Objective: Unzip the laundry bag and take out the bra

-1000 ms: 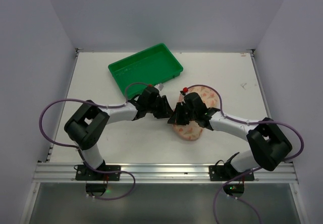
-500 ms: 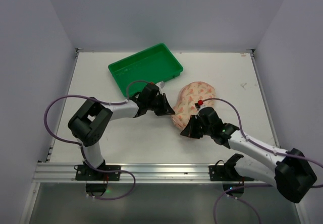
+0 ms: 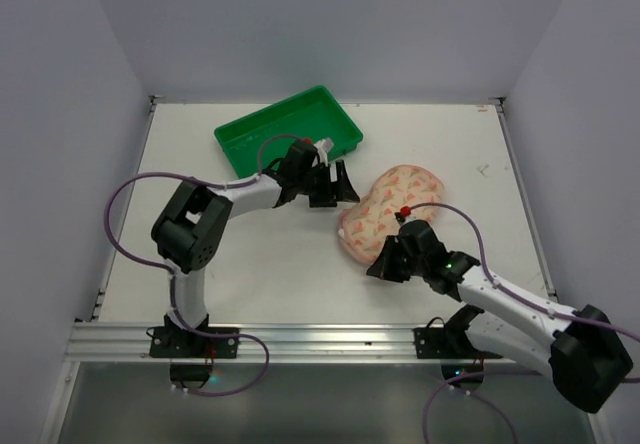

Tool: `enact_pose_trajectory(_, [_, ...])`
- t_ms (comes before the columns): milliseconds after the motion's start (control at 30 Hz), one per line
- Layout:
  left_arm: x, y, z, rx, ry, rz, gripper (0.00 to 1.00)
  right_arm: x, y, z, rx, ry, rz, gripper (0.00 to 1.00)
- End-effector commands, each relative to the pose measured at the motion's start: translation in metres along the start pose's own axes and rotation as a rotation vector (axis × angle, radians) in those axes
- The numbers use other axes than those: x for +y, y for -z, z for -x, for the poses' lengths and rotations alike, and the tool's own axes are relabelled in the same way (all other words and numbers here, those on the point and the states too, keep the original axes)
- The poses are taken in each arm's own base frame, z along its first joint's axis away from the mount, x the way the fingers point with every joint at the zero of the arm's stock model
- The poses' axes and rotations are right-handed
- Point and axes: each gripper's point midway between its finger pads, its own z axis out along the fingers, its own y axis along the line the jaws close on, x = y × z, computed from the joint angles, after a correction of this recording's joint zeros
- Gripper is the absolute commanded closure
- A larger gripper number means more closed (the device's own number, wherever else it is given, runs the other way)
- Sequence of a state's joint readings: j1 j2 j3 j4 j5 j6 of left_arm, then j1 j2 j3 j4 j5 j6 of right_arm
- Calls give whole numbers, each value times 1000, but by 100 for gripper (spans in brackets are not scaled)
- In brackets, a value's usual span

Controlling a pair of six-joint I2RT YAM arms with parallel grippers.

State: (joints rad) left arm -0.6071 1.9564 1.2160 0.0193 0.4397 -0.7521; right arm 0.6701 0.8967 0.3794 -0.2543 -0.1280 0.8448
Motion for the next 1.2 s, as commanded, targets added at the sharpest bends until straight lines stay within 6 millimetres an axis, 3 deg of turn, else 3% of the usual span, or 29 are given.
enact_pose_trajectory(0, [-12, 23, 38, -111, 1, -16, 12, 45, -9, 24, -20, 12, 130, 100])
enact_pose_trajectory(67, [-6, 39, 38, -150, 27, 52, 0, 51, -23, 29, 1, 20, 128, 100])
enact_pose_trajectory(133, [19, 50, 22, -136, 78, 175, 0, 71, -28, 46, -19, 41, 165, 100])
enact_pose_trajectory(200, [27, 62, 6, -133, 117, 201, 0, 79, -38, 54, -9, 55, 163, 100])
enact_pose_trajectory(367, [13, 62, -29, -83, 178, 105, 0, 93, -52, 60, 18, 71, 195, 100])
enact_pose_trajectory(467, [-7, 52, -33, -93, 147, 52, 4, 94, -58, 59, 32, 79, 192, 100])
enact_pose_trajectory(533, [-5, 44, -35, -93, 143, 72, 7, 93, -60, 59, 35, 78, 189, 100])
enact_pose_trajectory(633, [12, 39, -34, -104, 161, 150, 26, 92, -59, 58, 36, 78, 181, 100])
enact_pose_trajectory(667, [15, 38, -34, -108, 159, 166, 47, 91, -58, 58, 34, 76, 179, 100])
enact_pose_trajectory(733, [20, 39, -32, -124, 158, 188, 70, 88, -54, 58, 28, 75, 163, 100])
enact_pose_trajectory(767, [24, 39, -33, -125, 162, 196, 90, 81, -53, 54, 38, 71, 139, 100])
enact_pose_trajectory(800, [25, 40, -33, -123, 165, 195, 99, 69, -52, 50, 38, 66, 92, 100])
enact_pose_trajectory(867, [33, 44, -32, -124, 175, 203, 100, 58, -46, 51, 18, 68, 64, 100])
enact_pose_trajectory(1000, [55, 55, -38, -104, 181, 269, 100, 7, -35, 29, 35, 11, -36, 100])
enact_pose_trajectory(1067, [60, 60, -39, -107, 170, 289, 100, -9, -25, 32, -1, -25, -66, 100])
enact_pose_trajectory(1100, [61, 61, -42, -100, 171, 293, 100, -23, -22, 23, 16, -45, -100, 100])
enact_pose_trajectory(1167, [66, 64, -53, -86, 191, 298, 100, -26, -14, 26, -16, -54, -91, 100])
